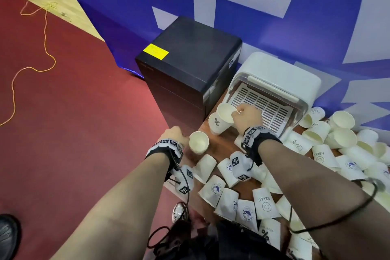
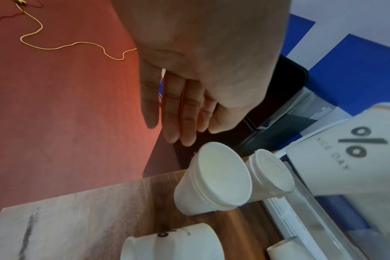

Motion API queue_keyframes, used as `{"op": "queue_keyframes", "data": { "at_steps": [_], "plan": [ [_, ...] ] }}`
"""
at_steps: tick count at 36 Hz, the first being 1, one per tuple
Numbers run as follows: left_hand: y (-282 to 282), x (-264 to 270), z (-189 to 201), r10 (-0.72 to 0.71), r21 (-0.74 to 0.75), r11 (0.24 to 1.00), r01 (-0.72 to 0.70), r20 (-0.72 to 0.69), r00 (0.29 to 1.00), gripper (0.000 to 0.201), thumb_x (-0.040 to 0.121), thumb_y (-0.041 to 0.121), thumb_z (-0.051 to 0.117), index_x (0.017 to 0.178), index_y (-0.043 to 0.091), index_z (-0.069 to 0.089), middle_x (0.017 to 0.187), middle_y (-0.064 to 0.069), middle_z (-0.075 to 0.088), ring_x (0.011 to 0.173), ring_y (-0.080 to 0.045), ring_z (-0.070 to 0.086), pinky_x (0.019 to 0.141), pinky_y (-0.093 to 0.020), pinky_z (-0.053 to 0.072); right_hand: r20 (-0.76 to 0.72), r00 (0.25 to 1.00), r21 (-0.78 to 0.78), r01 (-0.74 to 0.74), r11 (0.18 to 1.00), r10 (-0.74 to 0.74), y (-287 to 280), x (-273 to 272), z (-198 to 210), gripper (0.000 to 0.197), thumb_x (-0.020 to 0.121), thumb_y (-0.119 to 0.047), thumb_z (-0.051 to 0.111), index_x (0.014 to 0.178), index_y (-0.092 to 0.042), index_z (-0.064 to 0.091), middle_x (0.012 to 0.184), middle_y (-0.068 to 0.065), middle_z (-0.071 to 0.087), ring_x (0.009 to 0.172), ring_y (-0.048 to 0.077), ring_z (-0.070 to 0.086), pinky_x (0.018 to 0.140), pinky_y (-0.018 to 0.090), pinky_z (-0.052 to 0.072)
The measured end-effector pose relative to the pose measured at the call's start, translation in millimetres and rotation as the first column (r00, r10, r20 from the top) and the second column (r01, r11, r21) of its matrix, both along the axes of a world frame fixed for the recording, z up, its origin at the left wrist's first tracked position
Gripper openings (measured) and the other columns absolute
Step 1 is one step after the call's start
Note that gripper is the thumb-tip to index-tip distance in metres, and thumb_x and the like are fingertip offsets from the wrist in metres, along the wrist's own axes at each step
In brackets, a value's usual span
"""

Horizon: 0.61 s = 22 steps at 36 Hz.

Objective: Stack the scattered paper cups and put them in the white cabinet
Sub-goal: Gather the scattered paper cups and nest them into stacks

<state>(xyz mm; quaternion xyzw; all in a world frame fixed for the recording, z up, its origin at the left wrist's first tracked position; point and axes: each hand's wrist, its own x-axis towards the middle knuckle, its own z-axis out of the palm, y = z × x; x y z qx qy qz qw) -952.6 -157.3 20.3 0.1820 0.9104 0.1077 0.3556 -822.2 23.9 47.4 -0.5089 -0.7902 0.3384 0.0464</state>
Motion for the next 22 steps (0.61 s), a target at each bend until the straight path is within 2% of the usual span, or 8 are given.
{"op": "queue_keyframes", "data": {
  "at_steps": [4, 9, 13, 16, 22],
  "plan": [
    [-2, -1, -24, 0.048, -0.032, 0.998, -0.045, 0.101, 0.994, 0.041, 0.066, 0.037, 0.054, 0.094, 0.009, 0.064, 0.084, -0.013, 0.073, 0.075, -0.033, 0.072, 0.075, -0.042, 0.061, 0.006, 0.999, 0.017, 0.044, 0.999, -0.044, 2, -10, 0, 0.027, 0.089, -0.023, 0.054, 0.112, -0.013, 0.064, 0.107, 0.015, 0.066, 0.104, 0.034, 0.059, 0.075, 0.033, 0.046],
    [-2, 1, -41, 0.096, -0.045, 0.995, -0.088, 0.205, 0.974, 0.038, 0.069, 0.037, 0.056, 0.092, 0.009, 0.065, 0.082, -0.012, 0.074, 0.077, -0.031, 0.073, 0.077, -0.046, 0.061, 0.066, 0.998, 0.039, 0.003, 0.999, -0.006, 1, -16, -6, 0.026, 0.091, -0.021, 0.052, 0.113, -0.012, 0.062, 0.108, 0.016, 0.065, 0.1, 0.034, 0.061, 0.075, 0.034, 0.048],
    [1, 5, -38, 0.097, -0.023, 0.995, -0.094, 0.207, 0.973, 0.028, 0.079, 0.028, 0.058, 0.094, 0.007, 0.067, 0.089, -0.014, 0.074, 0.083, -0.032, 0.073, 0.078, -0.042, 0.061, 0.156, 0.986, 0.07, -0.062, 0.996, 0.051, -2, -20, -13, 0.028, 0.094, -0.023, 0.049, 0.117, -0.012, 0.061, 0.111, 0.017, 0.065, 0.106, 0.033, 0.059, 0.075, 0.034, 0.047],
    [4, 5, -36, 0.091, -0.02, 0.996, -0.089, 0.195, 0.977, 0.026, 0.083, 0.022, 0.058, 0.098, 0.002, 0.067, 0.094, -0.016, 0.074, 0.083, -0.03, 0.072, 0.072, -0.038, 0.058, 0.191, 0.978, 0.04, -0.095, 0.995, 0.086, -3, -20, -19, 0.029, 0.096, -0.024, 0.049, 0.119, -0.012, 0.061, 0.113, 0.017, 0.065, 0.106, 0.033, 0.059, 0.076, 0.034, 0.048],
    [11, 5, -42, 0.092, -0.014, 0.996, -0.091, 0.208, 0.974, 0.03, 0.084, 0.019, 0.058, 0.104, -0.001, 0.065, 0.094, -0.02, 0.073, 0.088, -0.033, 0.073, 0.077, -0.043, 0.059, 0.246, 0.963, -0.008, -0.108, 0.994, 0.106, -2, -17, -27, 0.032, 0.098, -0.027, 0.048, 0.124, -0.011, 0.056, 0.116, 0.017, 0.063, 0.101, 0.032, 0.06, 0.073, 0.03, 0.041]
  ]
}}
